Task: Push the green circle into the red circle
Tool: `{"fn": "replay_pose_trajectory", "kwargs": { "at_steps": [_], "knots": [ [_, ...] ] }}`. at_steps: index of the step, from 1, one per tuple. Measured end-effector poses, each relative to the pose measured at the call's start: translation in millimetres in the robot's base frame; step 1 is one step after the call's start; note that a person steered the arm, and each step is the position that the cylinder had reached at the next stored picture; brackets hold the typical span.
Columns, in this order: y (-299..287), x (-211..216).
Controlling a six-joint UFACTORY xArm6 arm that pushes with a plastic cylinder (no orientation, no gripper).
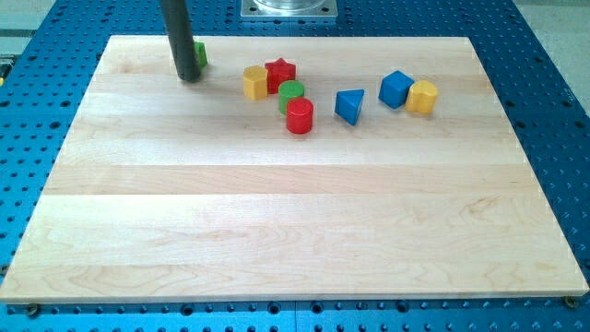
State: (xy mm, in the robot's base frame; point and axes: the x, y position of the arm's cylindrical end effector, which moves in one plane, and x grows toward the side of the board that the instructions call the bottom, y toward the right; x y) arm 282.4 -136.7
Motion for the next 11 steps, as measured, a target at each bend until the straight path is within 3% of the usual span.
{"fn": "replay_pose_trajectory", "kwargs": {
  "at_steps": [1, 3, 4, 7, 10, 11],
  "knots": [
    [47, -20],
    [-59, -34],
    [-11, -35],
    [14, -39],
    [121, -41],
    [201, 0]
  ]
}}
